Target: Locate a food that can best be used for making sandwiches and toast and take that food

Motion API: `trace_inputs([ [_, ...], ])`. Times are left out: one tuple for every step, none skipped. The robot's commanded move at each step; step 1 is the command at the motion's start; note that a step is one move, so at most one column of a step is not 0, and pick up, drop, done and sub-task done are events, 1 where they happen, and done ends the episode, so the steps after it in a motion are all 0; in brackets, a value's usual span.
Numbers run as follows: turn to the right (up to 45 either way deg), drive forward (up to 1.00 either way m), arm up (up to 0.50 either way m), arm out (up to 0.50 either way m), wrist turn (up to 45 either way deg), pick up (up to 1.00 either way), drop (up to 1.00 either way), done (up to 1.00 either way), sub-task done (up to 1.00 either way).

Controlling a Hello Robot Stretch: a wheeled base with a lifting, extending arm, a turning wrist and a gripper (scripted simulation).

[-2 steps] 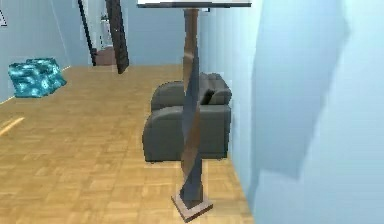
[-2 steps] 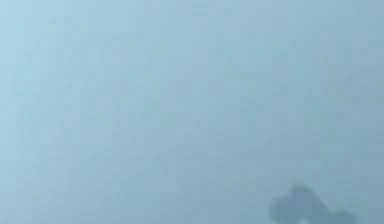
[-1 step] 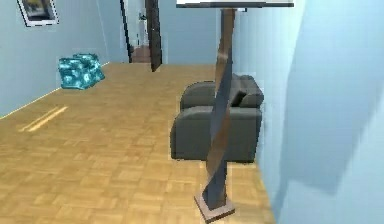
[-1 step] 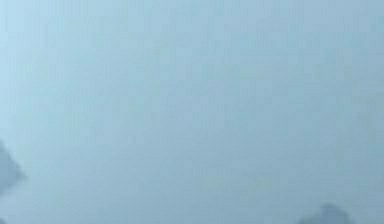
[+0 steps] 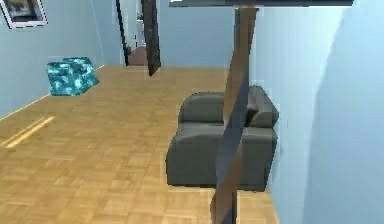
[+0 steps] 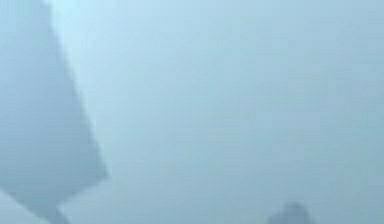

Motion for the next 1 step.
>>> trace_inputs([
  [-45.0, 0.00, 0.00, 0.00, 0.0, 0.00, 0.00, 0.00, 0.00],
])
